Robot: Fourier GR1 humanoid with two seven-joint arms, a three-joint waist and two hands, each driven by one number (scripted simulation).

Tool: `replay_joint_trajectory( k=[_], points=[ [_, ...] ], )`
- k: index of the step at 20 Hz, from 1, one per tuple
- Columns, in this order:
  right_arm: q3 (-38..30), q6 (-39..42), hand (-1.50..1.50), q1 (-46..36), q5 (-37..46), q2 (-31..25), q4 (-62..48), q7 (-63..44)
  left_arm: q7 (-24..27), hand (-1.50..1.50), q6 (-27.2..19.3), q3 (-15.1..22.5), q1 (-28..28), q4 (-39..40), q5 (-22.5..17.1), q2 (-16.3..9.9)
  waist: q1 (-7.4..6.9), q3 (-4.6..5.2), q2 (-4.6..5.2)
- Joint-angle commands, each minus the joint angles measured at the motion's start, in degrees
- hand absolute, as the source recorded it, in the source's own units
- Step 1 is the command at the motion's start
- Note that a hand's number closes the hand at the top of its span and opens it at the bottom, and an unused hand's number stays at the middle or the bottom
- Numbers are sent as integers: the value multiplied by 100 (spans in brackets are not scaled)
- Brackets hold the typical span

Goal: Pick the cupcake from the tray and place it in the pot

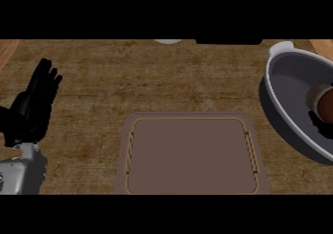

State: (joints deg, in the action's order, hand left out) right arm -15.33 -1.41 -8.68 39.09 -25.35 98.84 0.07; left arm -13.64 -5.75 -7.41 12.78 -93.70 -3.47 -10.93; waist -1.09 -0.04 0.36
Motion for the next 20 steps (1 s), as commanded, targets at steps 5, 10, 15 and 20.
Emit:
replay_joint_trajectory(
  k=[5, 10, 15, 20],
  points=[
    [-18, -938, 150, -1178, 487, -114, -3077, 1285, 24, 0, 276, -387, 333, 503, -293, -285, 5, -1, 12],
    [-312, -300, -150, -1673, -142, -61, -4270, 1173, -125, 0, -47, -18, 114, -23, 16, 29, -35, -5, -5],
    [-259, 411, -150, -1921, -634, 24, -5064, 2072, -79, 0, -134, 138, 107, 78, 154, 183, 19, -4, -8],
    [-1022, 975, -150, -2395, -1778, 125, -5331, 2609, 2, 0, -95, 56, 44, 38, 100, 145, 39, -6, -20]
  ],
)
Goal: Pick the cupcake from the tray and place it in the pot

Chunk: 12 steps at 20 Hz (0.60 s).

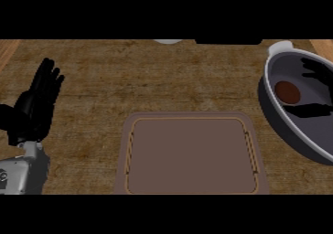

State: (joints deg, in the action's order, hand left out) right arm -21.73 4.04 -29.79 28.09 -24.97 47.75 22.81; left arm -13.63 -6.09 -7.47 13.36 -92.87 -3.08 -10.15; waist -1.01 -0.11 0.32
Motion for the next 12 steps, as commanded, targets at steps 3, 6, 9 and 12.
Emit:
replay_joint_trajectory(
  k=[3, 6, 9, 12],
  points=[
    [-745, 651, -150, -338, -1104, -14, -549, 412, -81, 0, -77, 13, -148, -198, 30, 52, 39, 4, -24],
    [-1146, 1055, -150, -384, -1528, -452, -898, 572, -24, 0, 61, 43, -311, -341, 25, -17, 37, 4, -19],
    [-1331, 1604, -150, -459, -1777, -999, -1277, 470, -3, 0, 8, 53, -102, -40, 34, 70, 64, 6, -16],
    [-1478, 1825, -150, -703, -1817, -1581, -2029, 724, -136, 0, -192, 202, 34, -144, 192, 210, 6, -1, 11]
  ],
)
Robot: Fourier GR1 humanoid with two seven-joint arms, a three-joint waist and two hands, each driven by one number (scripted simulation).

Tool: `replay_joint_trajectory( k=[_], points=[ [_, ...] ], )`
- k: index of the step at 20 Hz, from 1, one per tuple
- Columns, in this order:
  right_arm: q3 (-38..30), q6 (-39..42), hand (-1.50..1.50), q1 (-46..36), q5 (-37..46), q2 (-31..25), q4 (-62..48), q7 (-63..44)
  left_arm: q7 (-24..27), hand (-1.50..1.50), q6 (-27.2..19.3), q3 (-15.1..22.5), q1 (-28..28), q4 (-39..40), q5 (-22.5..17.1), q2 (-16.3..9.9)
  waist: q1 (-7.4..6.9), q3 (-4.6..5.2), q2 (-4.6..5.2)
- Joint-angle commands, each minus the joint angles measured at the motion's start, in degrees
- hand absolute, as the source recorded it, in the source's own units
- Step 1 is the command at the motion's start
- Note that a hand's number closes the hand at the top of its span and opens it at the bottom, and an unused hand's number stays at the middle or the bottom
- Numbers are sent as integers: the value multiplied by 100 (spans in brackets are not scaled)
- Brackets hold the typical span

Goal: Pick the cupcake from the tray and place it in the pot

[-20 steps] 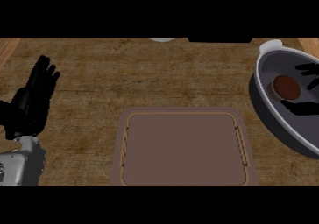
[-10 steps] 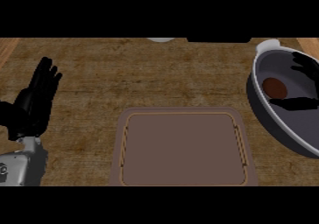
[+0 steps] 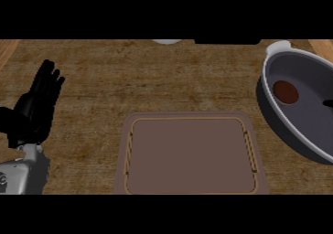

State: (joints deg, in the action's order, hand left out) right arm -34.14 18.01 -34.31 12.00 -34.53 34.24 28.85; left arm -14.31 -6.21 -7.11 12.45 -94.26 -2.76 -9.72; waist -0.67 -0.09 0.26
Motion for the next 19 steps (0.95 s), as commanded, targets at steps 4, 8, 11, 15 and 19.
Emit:
replay_joint_trajectory(
  k=[4, 8, 11, 15, 19],
  points=[
    [-214, 763, -150, 174, -266, -890, -1014, 652, -90, 0, 72, -36, -291, -347, 6, -83, -27, -1, -2],
    [-339, 1478, -150, 317, -312, -1537, -1567, 1125, -249, 0, -15, -47, 270, -80, -2, -74, -35, -12, 29],
    [-314, 1579, -150, 240, -256, -1898, -1823, 1084, -275, 0, 58, -39, -30, -438, -90, -61, -109, -19, 37],
    [-210, 1789, -150, 242, -227, -2108, -1884, 1189, 75, 0, -40, 37, 67, 15, 102, 73, -66, -17, 45],
    [-146, 1732, -150, 573, -216, -1917, -1943, 1609, 112, 0, 62, -42, 28, 61, 12, 12, -56, -21, 43]
  ],
)
